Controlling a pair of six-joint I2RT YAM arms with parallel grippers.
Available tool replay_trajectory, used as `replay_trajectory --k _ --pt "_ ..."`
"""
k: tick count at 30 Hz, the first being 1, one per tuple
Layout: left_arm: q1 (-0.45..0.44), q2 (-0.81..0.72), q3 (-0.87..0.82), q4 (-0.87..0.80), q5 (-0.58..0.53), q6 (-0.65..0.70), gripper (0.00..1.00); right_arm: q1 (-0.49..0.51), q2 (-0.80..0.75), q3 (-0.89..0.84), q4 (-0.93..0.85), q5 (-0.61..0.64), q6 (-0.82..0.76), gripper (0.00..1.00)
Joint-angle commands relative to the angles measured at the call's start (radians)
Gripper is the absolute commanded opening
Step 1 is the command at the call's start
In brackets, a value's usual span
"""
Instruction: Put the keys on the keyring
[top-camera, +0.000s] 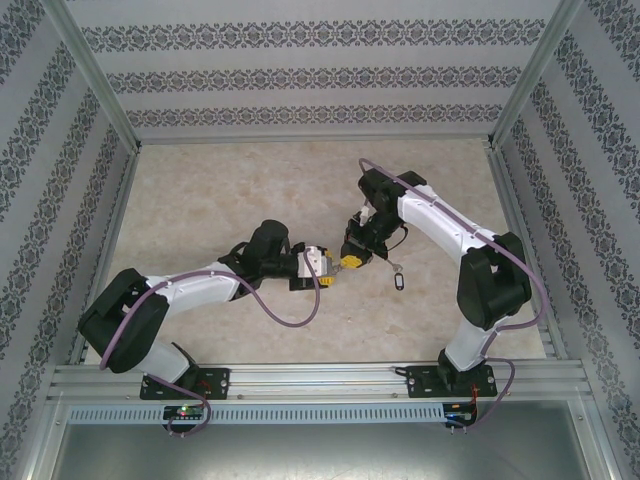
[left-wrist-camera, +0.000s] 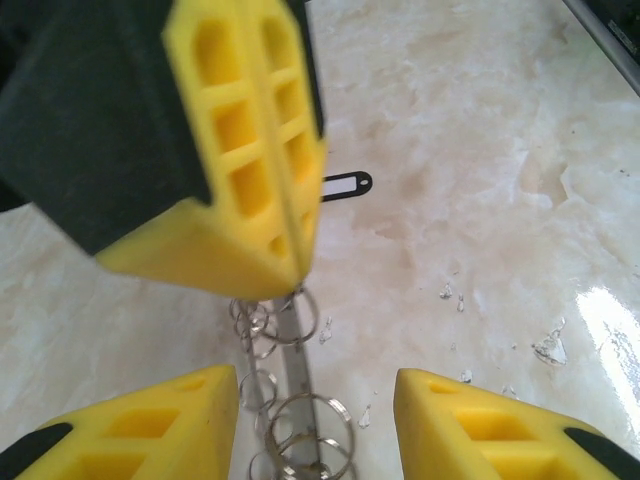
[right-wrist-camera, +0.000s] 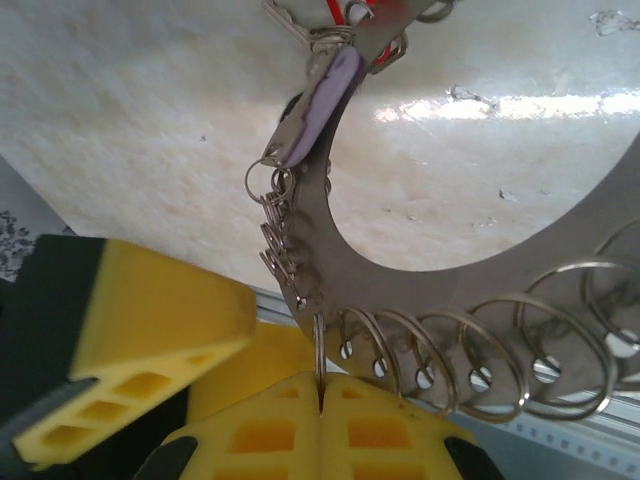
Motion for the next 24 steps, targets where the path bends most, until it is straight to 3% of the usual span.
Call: replay_trajectory --k 1,11,24 --pt "-0.021 -0.009 0.006 -0.010 -0.001 0.086 0.45 -0.008 -0.029 -0.015 0.026 -0.055 0.041 0.00" --pt "-0.036 -0.004 -0.025 0.055 -0.107 0.054 0.45 -0.007 -0.026 -0.053 0.077 -0.101 0.082 0.00" --pt "-0.057 0.000 -0.046 0.135 -0.128 -0.034 0.33 -0.009 -0.081 -0.137 0.243 -0.087 0.244 0.00"
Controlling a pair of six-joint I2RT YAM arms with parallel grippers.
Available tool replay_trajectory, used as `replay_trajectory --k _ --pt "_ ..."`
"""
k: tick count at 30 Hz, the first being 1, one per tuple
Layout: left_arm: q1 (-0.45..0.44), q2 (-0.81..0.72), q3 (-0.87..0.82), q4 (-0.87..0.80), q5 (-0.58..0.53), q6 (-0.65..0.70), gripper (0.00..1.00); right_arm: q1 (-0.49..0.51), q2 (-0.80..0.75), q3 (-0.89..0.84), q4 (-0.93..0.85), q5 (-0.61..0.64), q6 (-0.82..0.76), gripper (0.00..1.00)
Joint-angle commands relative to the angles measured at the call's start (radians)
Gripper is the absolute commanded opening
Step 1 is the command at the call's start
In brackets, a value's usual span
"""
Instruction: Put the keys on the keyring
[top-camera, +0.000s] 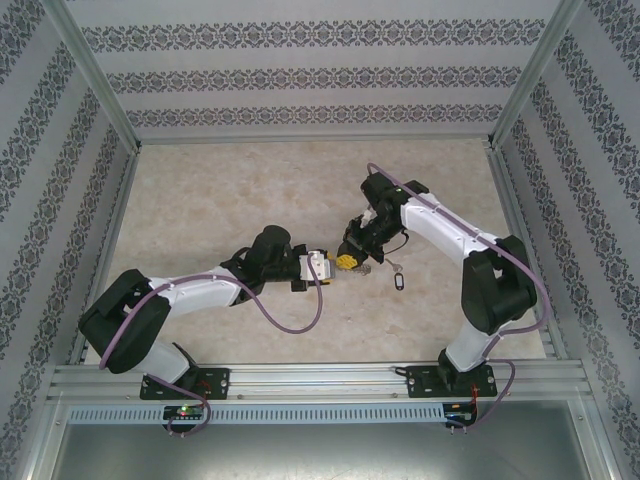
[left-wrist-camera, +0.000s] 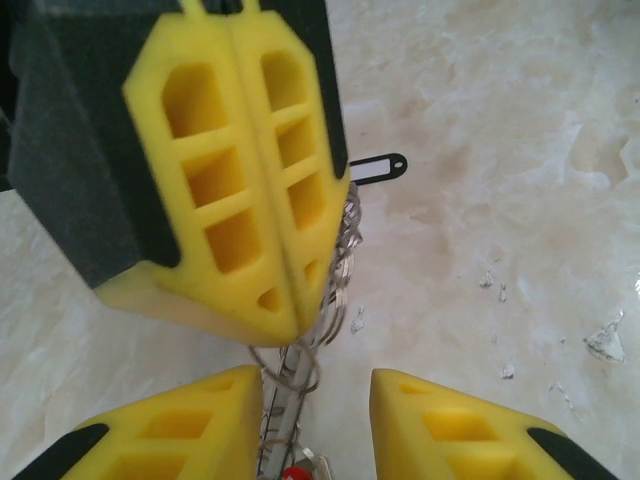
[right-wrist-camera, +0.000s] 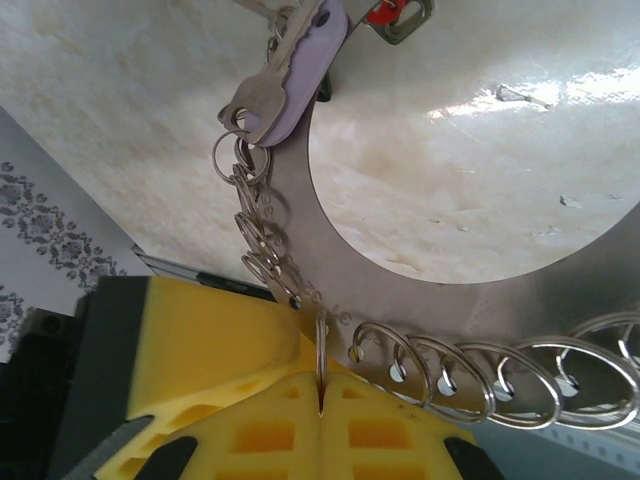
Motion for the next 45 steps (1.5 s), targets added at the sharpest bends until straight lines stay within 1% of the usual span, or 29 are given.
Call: replay_trajectory --k 1,2,5,8,15,21,23,26,27,30,33,35,37,40,41,43,45 --pt "-0.021 0.003 -0.011 0.060 -0.010 -0.030 0.32 -0.004 -0.036 -0.028 0.074 -0.020 0.079 0.00" --pt "-0.023 0.008 -0.010 0.064 -0.014 -0.029 0.32 -0.002 -0.037 -0.031 0.081 -0.023 0.084 0.00" --pt "-0.024 0.014 -0.009 0.077 -0.034 -0.030 0.27 -0.001 -0.040 -0.037 0.083 -0.028 0.086 0.00" --pt "-0.025 0.017 0.000 0.067 -0.059 -0.028 0.17 -0.002 -0.045 -0.042 0.087 -0.028 0.090 0.00" --pt "-0.025 0.022 0.007 0.057 -0.095 -0.042 0.01 -0.002 -0.066 -0.061 0.115 -0.024 0.120 0.00" --pt "-0.024 0.020 0.000 0.073 -0.108 -0.072 0.00 -0.003 -0.085 -0.076 0.139 -0.007 0.147 0.00" --pt "-0.024 0.010 -0.002 0.089 -0.125 -0.100 0.00 -0.010 -0.090 -0.075 0.141 0.008 0.141 0.10" --pt "-0.023 -0.014 0.020 0.040 -0.142 -0.123 0.00 -0.021 -0.117 -0.070 0.155 0.042 0.110 0.24" --pt "-0.022 -0.025 0.026 0.022 -0.143 -0.130 0.00 -0.026 -0.135 -0.066 0.160 0.068 0.096 0.27" --pt "-0.013 -0.046 0.062 -0.029 -0.154 -0.211 0.00 -0.032 -0.201 -0.064 0.176 0.171 0.047 0.29" --pt "-0.012 -0.062 0.077 -0.023 -0.157 -0.326 0.00 -0.033 -0.294 -0.118 0.265 0.271 0.041 0.30" --pt "-0.012 -0.068 0.092 -0.024 -0.155 -0.410 0.00 -0.028 -0.364 -0.179 0.359 0.337 0.018 0.29" --pt "-0.011 -0.071 0.111 -0.030 -0.161 -0.505 0.00 0.003 -0.447 -0.254 0.470 0.411 -0.070 0.29" --pt "-0.011 -0.081 0.127 -0.026 -0.156 -0.608 0.00 0.065 -0.560 -0.372 0.578 0.563 -0.242 0.29" --pt "-0.011 -0.086 0.129 -0.025 -0.161 -0.633 0.00 0.084 -0.593 -0.412 0.623 0.594 -0.297 0.29" --pt "-0.011 -0.096 0.129 -0.022 -0.165 -0.650 0.00 0.115 -0.665 -0.493 0.712 0.671 -0.399 0.28" --pt "-0.011 -0.098 0.127 -0.031 -0.162 -0.618 0.00 0.115 -0.714 -0.538 0.755 0.700 -0.471 0.27"
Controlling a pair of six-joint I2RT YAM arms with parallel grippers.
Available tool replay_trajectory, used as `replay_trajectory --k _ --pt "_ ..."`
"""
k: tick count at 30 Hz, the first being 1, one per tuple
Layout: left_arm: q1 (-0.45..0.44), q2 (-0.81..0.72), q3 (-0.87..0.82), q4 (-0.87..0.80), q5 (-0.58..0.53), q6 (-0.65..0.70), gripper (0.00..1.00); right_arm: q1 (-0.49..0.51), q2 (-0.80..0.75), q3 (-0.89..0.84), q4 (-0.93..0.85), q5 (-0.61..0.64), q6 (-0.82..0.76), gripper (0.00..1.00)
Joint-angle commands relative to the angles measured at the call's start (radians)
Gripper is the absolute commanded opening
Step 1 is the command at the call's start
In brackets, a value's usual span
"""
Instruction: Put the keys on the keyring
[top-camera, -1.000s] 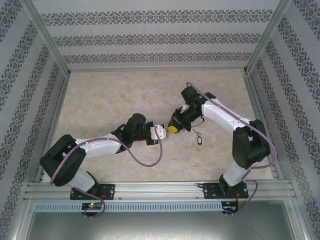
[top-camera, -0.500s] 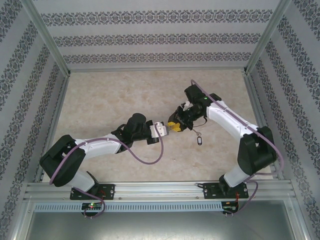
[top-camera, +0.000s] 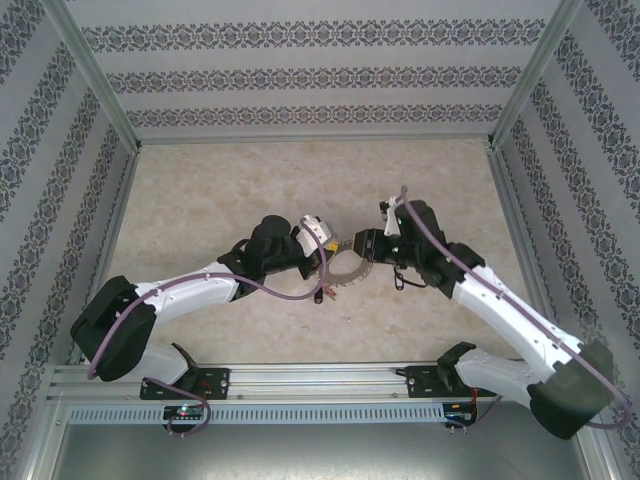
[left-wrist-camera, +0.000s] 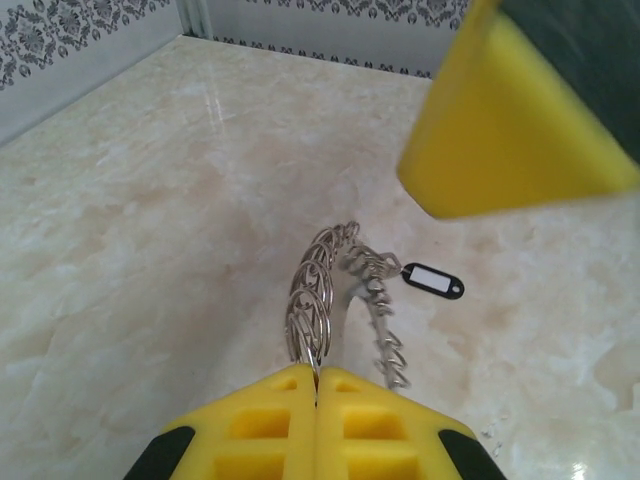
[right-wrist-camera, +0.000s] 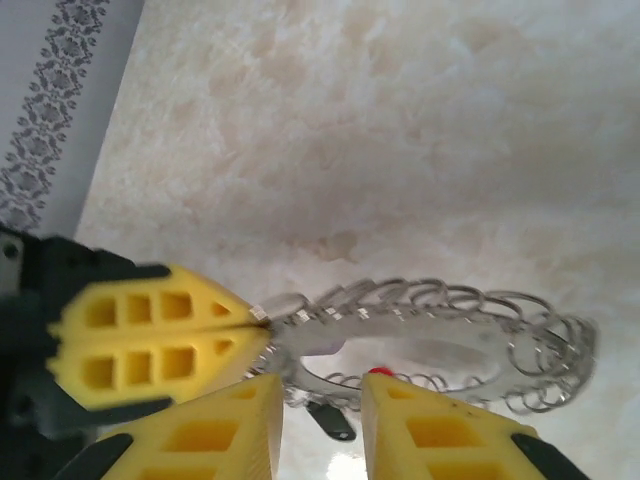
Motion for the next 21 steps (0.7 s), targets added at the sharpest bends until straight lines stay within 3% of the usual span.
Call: replay_trajectory --k 1,9,14,16,21 --pt "0.002 -0.036 0.031 -0.001 -0.002 -0.036 0.00 0.004 -0.067 -0.063 0.165 0.135 -0.269 0.27" --pt "0.002 -0.051 0.014 -0.006 0.057 0.142 0.00 -0.006 -0.163 -0.099 0.110 -0.145 -0.883 0.31" --pt "0.002 -0.072 0.002 -0.052 0.169 0.290 0.00 -0.113 -0.162 -0.100 0.049 -0.399 -1.260 0.30" --pt "0.002 -0.091 0.001 -0.097 0.216 0.393 0.00 -0.156 -0.119 -0.051 -0.053 -0.526 -1.414 0.30" --pt "0.002 -0.127 0.038 -0.272 0.293 0.602 0.00 -0.163 0.038 0.145 -0.375 -0.607 -1.676 0.27"
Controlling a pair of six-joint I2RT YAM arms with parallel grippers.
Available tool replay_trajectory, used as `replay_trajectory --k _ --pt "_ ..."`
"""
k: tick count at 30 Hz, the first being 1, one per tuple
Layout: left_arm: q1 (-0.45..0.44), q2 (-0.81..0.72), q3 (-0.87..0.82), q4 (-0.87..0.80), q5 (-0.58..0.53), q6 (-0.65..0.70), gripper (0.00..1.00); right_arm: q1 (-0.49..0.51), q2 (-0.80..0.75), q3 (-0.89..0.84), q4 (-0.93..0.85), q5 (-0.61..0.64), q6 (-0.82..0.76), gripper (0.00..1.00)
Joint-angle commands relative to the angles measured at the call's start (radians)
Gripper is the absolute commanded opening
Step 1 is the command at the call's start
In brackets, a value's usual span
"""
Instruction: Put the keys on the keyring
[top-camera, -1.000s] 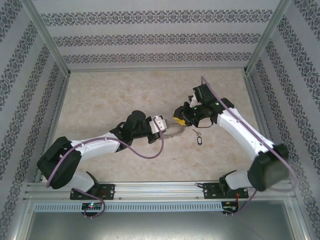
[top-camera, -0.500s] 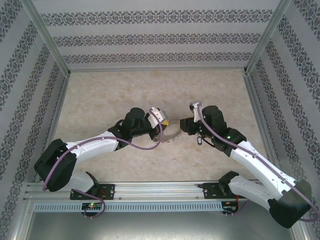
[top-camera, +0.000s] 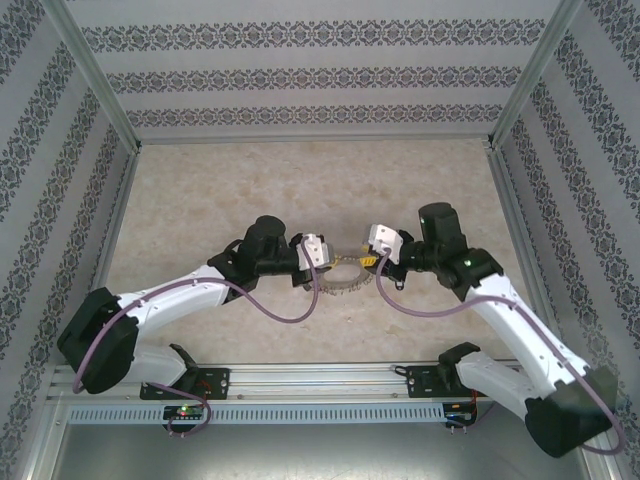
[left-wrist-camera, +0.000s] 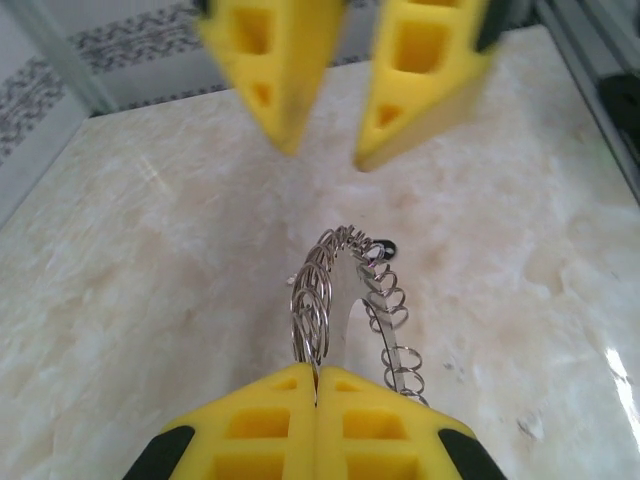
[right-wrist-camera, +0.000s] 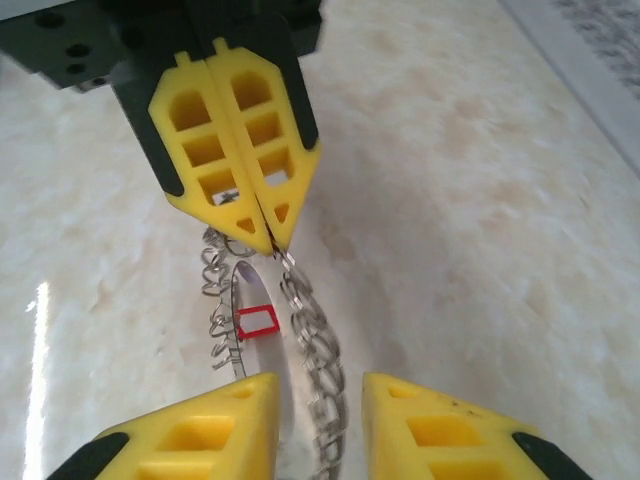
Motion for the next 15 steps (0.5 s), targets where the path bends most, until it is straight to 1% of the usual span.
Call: replay_trajectory --k 1,5,7,10,15 --pt "0.003 -0.037 0.041 -0.127 0.115 0.213 0.00 0.006 0.078 0.127 -0.245 -0.154 -0.300 0.25" --pt "0.003 -0.039 0.064 -0.191 0.158 0.301 0.00 0.047 0.156 0.196 -0.325 -0.148 -0.389 0.25" --pt "0.006 -0.036 0.076 -0.209 0.170 0.325 0.00 0.068 0.173 0.209 -0.339 -0.112 -0.418 0.26" --pt "0.012 -0.038 0.086 -0.211 0.196 0.334 0.00 0.077 0.178 0.194 -0.318 -0.088 -0.439 0.30" --pt "0.020 -0.034 0.099 -0.220 0.219 0.345 0.00 0.097 0.175 0.156 -0.246 -0.057 -0.450 0.29"
